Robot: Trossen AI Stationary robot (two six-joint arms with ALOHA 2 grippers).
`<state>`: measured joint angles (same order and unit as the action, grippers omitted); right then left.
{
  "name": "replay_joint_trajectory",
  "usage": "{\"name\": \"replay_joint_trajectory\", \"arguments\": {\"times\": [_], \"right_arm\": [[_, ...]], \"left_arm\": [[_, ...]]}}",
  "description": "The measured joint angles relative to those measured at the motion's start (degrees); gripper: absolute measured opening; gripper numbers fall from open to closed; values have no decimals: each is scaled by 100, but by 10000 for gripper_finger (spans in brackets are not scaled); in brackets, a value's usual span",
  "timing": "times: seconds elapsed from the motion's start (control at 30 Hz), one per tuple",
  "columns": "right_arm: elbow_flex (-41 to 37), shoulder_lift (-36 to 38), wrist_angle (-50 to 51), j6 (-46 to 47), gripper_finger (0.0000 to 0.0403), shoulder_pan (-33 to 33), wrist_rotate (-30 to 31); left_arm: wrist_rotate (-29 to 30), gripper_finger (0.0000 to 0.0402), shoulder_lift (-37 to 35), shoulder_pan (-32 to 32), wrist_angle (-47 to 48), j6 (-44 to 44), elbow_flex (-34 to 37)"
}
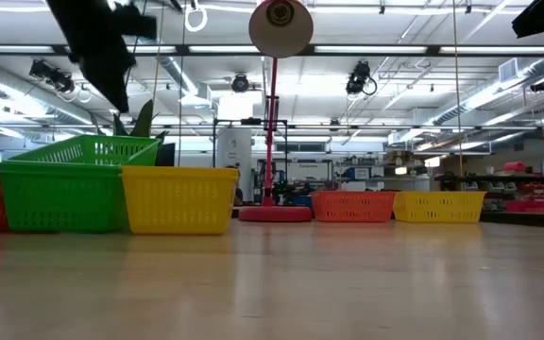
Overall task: Stack baskets by color
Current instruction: Stack the right green bin on the left stacked green bins, then stack the top orange bin on the bottom stacked orange bins
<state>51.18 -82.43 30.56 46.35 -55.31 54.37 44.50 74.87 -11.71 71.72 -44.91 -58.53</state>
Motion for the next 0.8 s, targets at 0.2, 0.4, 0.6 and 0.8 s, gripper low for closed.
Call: {"name": "replay_joint_trajectory", "arguments": {"times": [0.2, 0.4, 0.6, 0.8], "right_arm": [[0, 0, -1, -2, 114, 0, 0], [0, 0, 0, 0, 114, 0, 1], [0, 0, -3, 48, 113, 0, 0], [0, 0, 5, 294, 113, 51, 68]], "left_arm": [[-1591, 9, 2, 1287, -1481, 1477, 742], [-1626, 9, -6, 1646, -1600, 1862, 719], [-1338, 8, -192, 1383, -1288, 1902, 126], [-1362, 20, -142, 418, -1999, 1869, -32]]}}
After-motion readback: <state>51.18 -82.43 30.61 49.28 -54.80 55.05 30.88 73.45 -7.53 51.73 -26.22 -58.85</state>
